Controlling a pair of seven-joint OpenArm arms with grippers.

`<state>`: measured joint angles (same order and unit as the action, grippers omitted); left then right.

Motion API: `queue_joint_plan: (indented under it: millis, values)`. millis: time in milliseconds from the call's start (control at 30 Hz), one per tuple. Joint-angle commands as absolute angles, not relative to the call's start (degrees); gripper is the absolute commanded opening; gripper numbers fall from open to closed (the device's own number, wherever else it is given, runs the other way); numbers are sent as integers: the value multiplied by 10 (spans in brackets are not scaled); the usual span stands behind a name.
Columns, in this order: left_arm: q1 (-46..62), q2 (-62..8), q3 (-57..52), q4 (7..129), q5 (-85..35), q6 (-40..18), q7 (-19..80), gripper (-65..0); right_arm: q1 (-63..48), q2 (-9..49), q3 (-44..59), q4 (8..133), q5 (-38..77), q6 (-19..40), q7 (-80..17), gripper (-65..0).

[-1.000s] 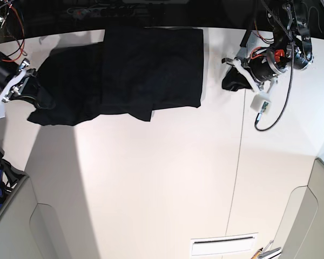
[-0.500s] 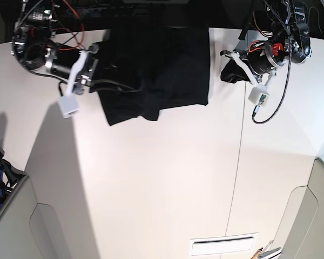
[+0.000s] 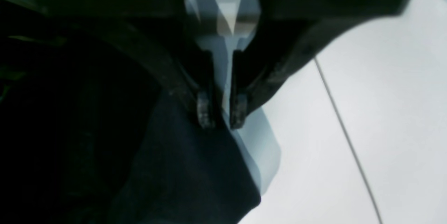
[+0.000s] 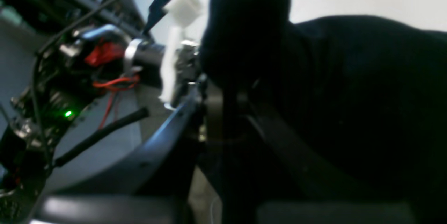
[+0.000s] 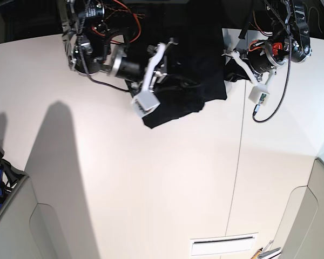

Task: Fold the T-shirt properly
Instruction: 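Lift the other strip end with the right gripper and fold it over the stack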

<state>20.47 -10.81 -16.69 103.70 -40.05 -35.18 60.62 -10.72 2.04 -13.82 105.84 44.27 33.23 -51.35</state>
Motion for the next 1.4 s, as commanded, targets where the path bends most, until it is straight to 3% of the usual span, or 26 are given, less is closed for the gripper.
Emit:
queue_joint_plan:
  millis: [0,400,667,967,1233,1267,1367]
  values:
    - [204,-113,-168,1045,-411,-354,598,-566,-98,19,-151,1065,448,337,-495,-650]
    - [204,-113,-168,1045,-411,-354,598,-566,-76,19,-208,1058,286,283,-431,-650]
    - [204,-113,-168,1045,-413,-353,598,-566,-76,15,-208,997,283,272,-393,-650]
    - [203,-112,-168,1045,-413,-353,598,-566,-46,-46,-208,887,285,272,-373,-650]
    - [204,-112,-168,1045,-413,-353,598,-566,-6,-48,-208,877,284,272,-374,-650]
    - [204,-112,-168,1045,-413,-353,598,-566,-4,-48,-208,877,285,272,-375,-645]
    - [204,-112,-168,1045,-413,-353,598,-566,-4,-48,-208,877,285,272,-378,-454]
